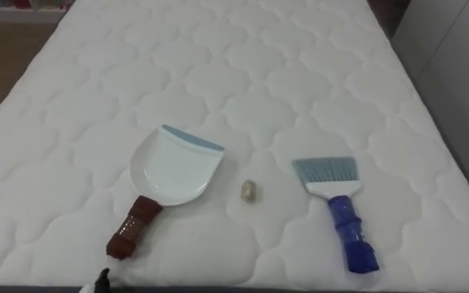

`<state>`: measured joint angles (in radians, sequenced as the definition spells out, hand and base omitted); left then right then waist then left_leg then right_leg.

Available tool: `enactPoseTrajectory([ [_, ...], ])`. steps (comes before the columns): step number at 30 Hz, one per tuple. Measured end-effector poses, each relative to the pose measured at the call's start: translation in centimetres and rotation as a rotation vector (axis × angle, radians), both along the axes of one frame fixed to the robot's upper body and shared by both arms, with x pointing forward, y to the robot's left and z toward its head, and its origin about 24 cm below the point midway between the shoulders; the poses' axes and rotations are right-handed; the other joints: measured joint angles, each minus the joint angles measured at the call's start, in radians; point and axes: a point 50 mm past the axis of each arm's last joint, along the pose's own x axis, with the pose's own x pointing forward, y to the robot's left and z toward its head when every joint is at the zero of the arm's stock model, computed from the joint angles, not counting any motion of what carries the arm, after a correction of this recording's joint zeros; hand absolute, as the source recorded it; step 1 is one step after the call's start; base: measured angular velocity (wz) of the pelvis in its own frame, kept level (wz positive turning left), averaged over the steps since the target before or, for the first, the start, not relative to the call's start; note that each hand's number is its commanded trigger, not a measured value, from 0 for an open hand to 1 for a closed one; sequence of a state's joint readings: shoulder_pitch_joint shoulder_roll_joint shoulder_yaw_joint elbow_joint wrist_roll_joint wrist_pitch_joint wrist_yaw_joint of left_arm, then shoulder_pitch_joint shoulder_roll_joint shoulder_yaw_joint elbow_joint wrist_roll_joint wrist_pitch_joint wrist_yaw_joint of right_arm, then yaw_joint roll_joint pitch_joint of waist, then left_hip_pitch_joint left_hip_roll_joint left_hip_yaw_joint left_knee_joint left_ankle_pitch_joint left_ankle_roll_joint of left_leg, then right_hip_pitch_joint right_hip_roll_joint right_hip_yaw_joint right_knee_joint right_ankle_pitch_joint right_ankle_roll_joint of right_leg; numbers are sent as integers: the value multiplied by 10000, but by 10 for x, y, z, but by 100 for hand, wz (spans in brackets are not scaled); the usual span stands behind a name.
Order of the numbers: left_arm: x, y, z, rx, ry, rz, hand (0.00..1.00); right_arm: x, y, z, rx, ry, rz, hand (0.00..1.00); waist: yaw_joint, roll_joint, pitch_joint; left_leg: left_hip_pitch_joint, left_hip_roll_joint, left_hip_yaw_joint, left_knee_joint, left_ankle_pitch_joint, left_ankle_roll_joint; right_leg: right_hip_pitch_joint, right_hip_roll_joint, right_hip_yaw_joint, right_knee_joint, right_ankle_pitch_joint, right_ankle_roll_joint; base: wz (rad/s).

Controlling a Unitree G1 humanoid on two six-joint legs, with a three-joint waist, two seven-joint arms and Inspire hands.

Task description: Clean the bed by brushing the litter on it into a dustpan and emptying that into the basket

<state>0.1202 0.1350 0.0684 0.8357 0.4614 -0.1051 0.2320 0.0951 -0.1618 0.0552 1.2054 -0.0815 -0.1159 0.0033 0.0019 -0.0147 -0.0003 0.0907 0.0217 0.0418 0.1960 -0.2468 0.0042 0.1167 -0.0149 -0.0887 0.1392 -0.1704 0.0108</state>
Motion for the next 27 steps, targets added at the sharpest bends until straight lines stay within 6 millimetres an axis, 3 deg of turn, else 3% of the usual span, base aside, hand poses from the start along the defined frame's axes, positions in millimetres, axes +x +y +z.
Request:
enactPoseTrajectory([
  [3, 17, -4, 11, 93, -1052, -308, 0, 2, -1, 1, -67, -130, 393, 0, 3, 37, -11, 12, 0, 3, 15, 2, 3, -2, -2, 10, 20, 0, 0, -2],
  [15, 46, -6, 44, 897, -3640, -578, 0, 6, 0, 2, 82, -299, 612, 0, -71, 41, -9, 67, -2, -15, 17, 9, -5, 38, -26, -202, -36, 0, 0, 1],
  [27, 48, -22, 40, 522, -3538, -1181, 0, 7, 1, 2, 236, -344, 455, 0, -401, -6, -19, -116, -2, 39, 14, 10, -3, -138, -23, -140, 3, 1, 0, 0],
])
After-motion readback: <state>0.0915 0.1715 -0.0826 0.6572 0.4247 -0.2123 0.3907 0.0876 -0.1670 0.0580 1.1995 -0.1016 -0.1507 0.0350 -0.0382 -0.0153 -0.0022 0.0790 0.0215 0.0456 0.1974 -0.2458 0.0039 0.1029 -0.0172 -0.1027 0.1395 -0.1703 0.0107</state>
